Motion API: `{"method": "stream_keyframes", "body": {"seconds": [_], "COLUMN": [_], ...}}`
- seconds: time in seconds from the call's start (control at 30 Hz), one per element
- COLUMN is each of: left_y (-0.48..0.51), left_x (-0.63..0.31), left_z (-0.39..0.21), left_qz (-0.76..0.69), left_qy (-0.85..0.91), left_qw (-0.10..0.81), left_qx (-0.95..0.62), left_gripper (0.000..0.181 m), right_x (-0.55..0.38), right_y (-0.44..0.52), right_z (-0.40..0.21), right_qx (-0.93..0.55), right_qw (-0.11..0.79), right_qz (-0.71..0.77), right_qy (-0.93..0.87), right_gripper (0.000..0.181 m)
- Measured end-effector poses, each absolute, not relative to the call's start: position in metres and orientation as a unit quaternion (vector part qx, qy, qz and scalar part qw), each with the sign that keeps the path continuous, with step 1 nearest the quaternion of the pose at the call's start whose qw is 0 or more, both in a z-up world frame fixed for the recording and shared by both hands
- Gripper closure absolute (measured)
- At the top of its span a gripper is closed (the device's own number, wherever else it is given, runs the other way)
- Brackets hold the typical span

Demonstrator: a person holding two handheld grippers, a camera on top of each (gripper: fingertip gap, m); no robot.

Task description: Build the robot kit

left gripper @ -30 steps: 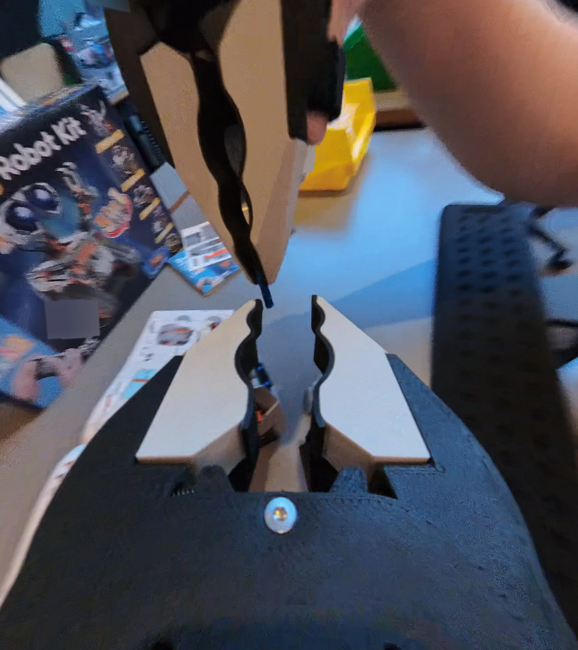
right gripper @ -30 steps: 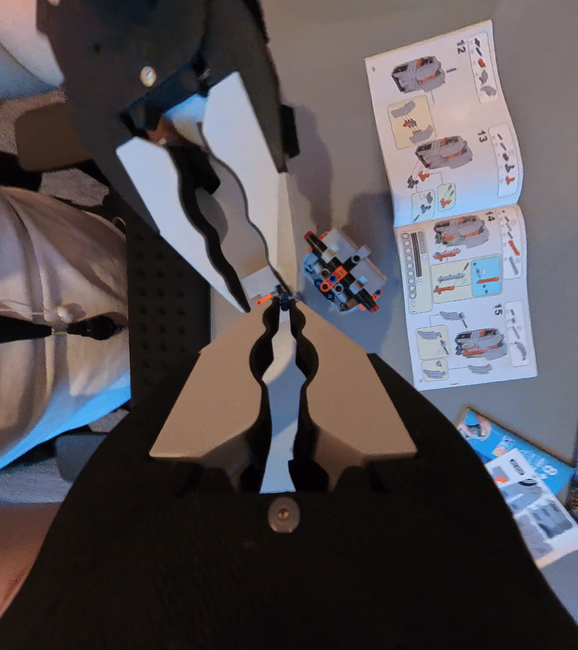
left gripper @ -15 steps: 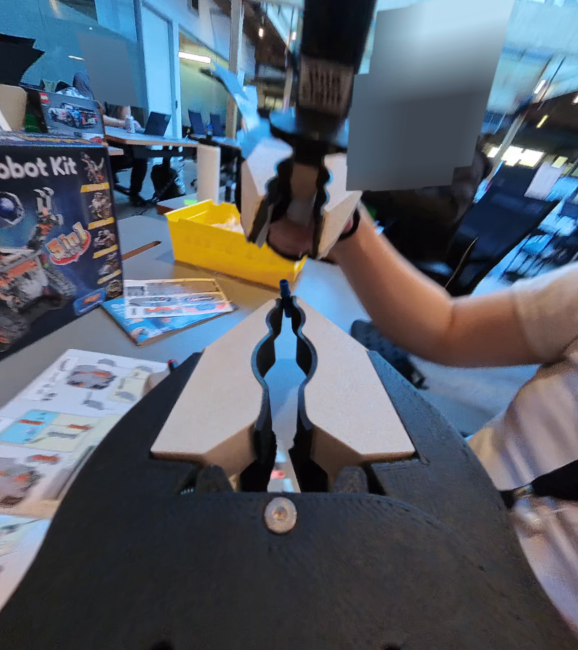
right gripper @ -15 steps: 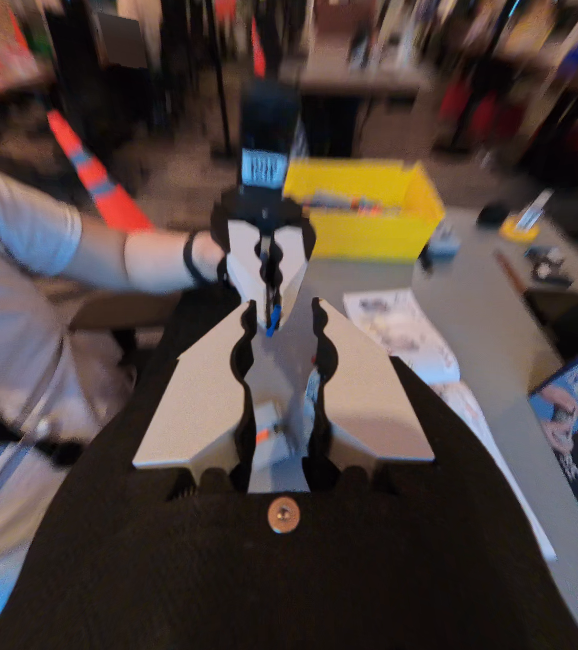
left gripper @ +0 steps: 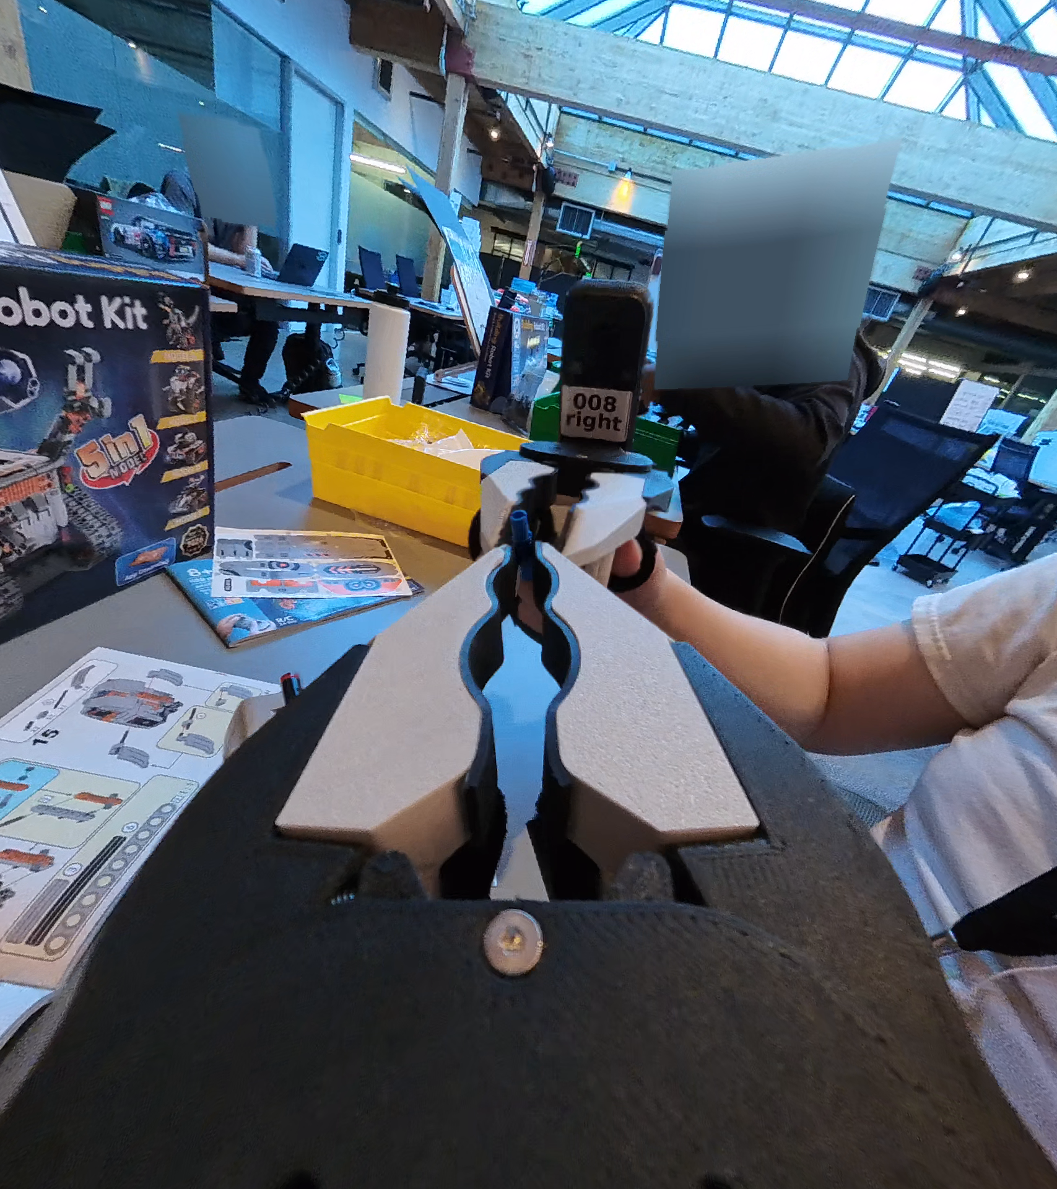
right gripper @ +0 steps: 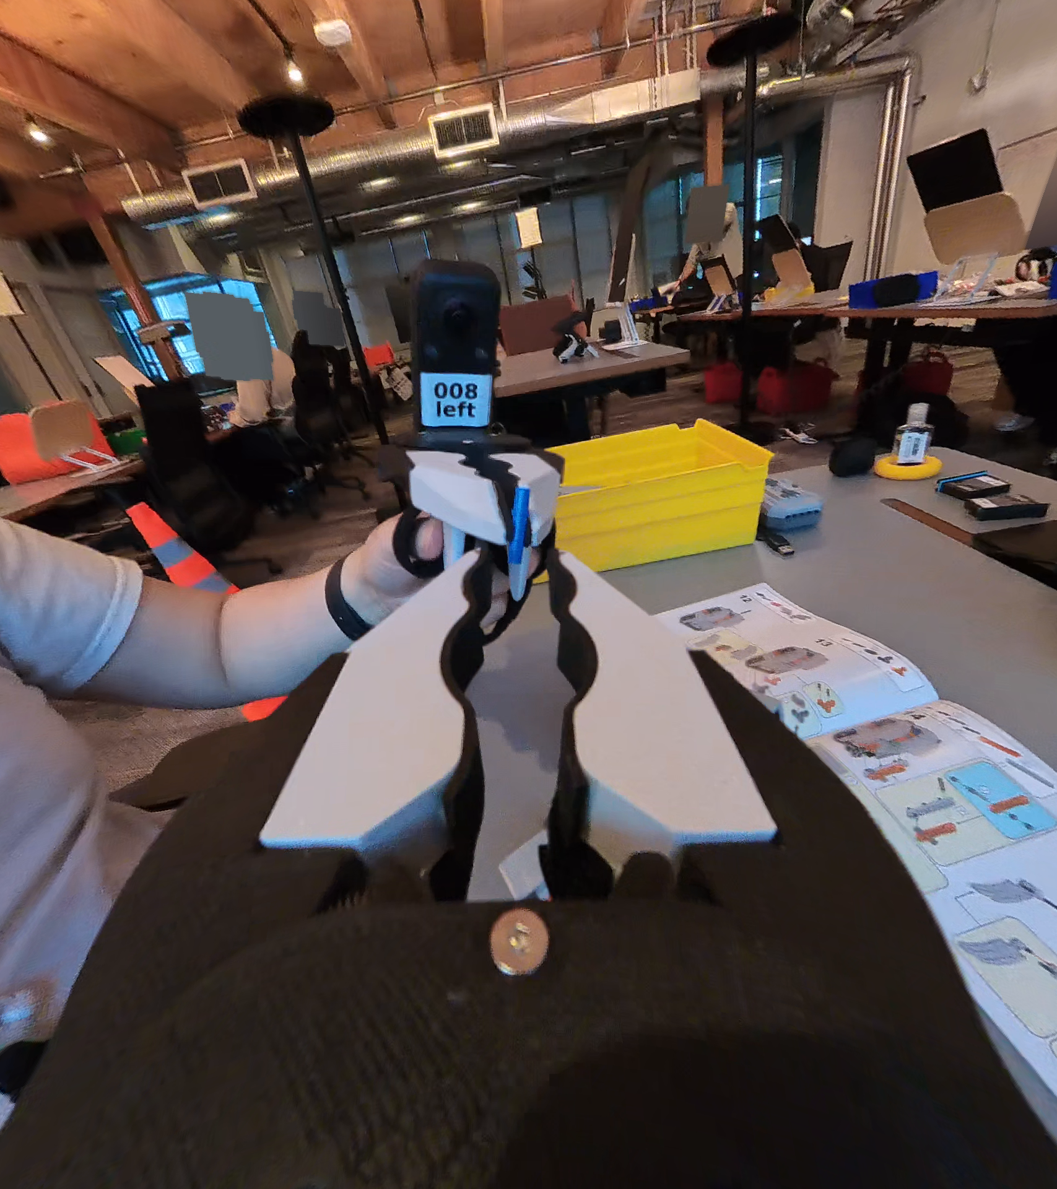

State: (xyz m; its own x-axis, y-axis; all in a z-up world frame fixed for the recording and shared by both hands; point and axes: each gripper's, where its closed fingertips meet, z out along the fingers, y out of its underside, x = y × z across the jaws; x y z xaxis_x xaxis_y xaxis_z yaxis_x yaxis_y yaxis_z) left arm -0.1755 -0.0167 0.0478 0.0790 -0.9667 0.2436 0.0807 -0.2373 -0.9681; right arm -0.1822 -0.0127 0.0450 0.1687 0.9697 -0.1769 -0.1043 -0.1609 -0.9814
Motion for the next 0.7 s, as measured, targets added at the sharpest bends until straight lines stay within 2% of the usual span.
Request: {"method": "stream_keyframes", "body": {"seconds": [0.23,0.33,0.47,0.57,0.7], "left_y": [-0.015,-0.017,-0.019,-0.018,-0.021], "left_x": [-0.168,-0.165,-0.168,-0.176,-0.174], "left_z": [0.042,0.040,0.043,0.051,0.046], "left_qz": [-0.552,-0.550,-0.562,-0.568,-0.557], "left_qy": [0.389,0.393,0.381,0.366,0.387], "left_qw": [0.470,0.466,0.462,0.479,0.471], "left_qx": [-0.568,-0.570,-0.571,-0.560,-0.565], "left_gripper": [0.179,0.179,0.172,0.179,0.175], "right_x": [-0.178,-0.180,-0.179,-0.179,-0.181], "right_y": [-0.013,-0.016,-0.014,-0.013,-0.017], "right_z": [0.037,0.033,0.033,0.027,0.026], "right_qx": [-0.573,-0.571,-0.565,-0.571,-0.566], "right_qw": [0.498,0.489,0.497,0.490,0.488], "right_qz": [0.521,0.526,0.530,0.527,0.524], "right_qy": [-0.389,-0.397,-0.390,-0.396,-0.408], "right_gripper": [0.168,0.180,0.180,0.180,0.180]}}
